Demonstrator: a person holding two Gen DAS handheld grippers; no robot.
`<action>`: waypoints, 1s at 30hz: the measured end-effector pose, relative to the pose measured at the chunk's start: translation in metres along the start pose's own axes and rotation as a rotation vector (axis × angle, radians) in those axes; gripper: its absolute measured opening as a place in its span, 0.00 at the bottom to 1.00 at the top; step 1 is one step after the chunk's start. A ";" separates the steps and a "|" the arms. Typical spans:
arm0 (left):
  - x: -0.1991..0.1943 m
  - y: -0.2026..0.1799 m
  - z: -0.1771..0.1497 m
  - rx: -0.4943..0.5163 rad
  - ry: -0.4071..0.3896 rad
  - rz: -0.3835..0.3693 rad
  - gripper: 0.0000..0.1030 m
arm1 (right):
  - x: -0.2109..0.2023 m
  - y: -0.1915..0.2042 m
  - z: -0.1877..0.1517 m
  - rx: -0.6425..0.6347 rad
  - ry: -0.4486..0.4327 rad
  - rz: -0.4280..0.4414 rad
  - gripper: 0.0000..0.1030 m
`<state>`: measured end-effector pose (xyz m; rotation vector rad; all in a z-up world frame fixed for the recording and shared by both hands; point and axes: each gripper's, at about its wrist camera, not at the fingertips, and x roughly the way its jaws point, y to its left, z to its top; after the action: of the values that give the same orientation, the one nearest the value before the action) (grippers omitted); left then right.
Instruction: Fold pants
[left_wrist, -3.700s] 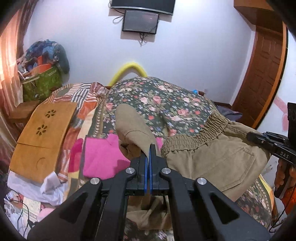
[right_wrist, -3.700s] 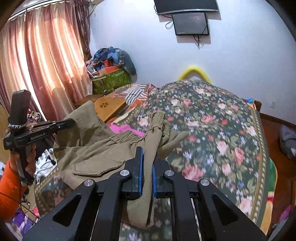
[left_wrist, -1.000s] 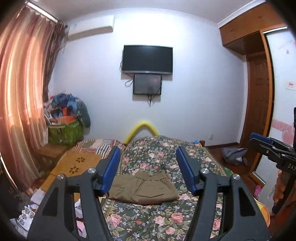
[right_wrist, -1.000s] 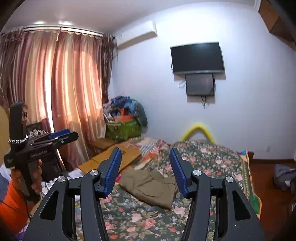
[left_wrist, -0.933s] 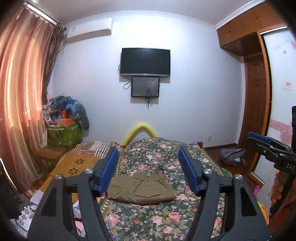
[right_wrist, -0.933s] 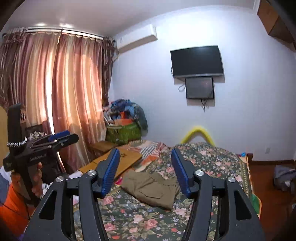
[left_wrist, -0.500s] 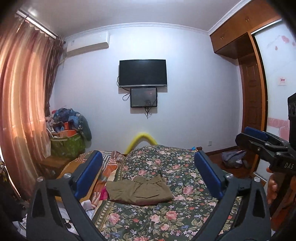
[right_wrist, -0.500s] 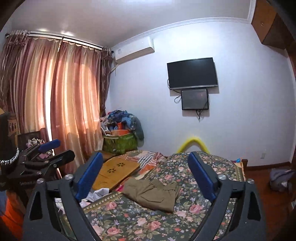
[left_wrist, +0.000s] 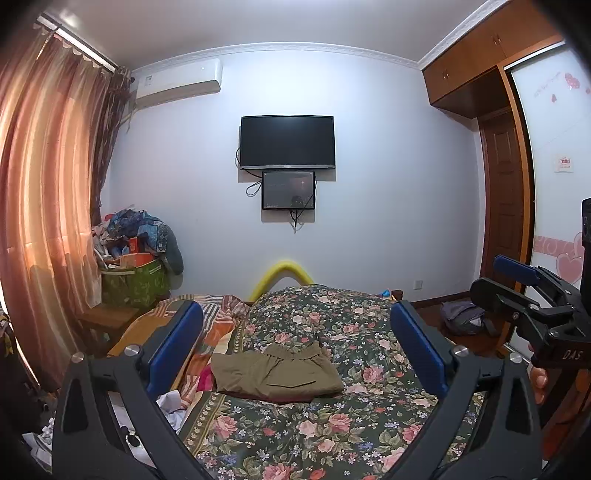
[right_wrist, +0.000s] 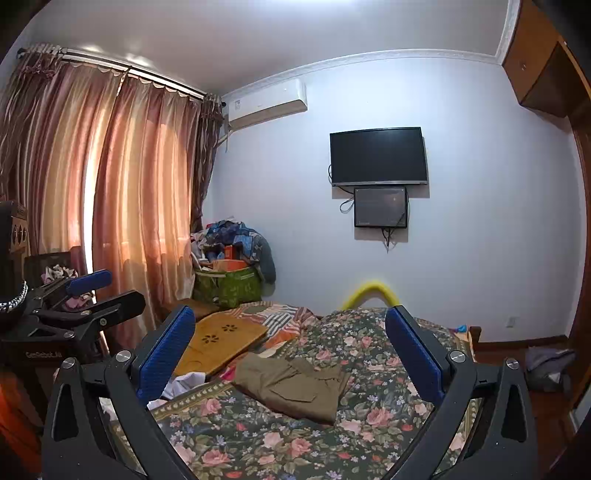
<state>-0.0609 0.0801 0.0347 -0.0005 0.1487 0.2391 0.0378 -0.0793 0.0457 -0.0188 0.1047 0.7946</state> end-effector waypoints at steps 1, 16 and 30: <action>0.000 0.000 0.000 0.000 0.001 0.000 1.00 | 0.000 0.000 0.000 0.001 0.001 0.001 1.00; 0.005 -0.002 -0.005 -0.008 0.012 -0.010 1.00 | 0.001 -0.001 -0.002 0.010 0.029 0.000 1.00; 0.009 0.000 -0.006 -0.013 0.018 -0.014 1.00 | 0.001 -0.001 0.001 0.015 0.032 -0.004 1.00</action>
<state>-0.0531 0.0817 0.0275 -0.0162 0.1649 0.2256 0.0396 -0.0790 0.0466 -0.0175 0.1404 0.7898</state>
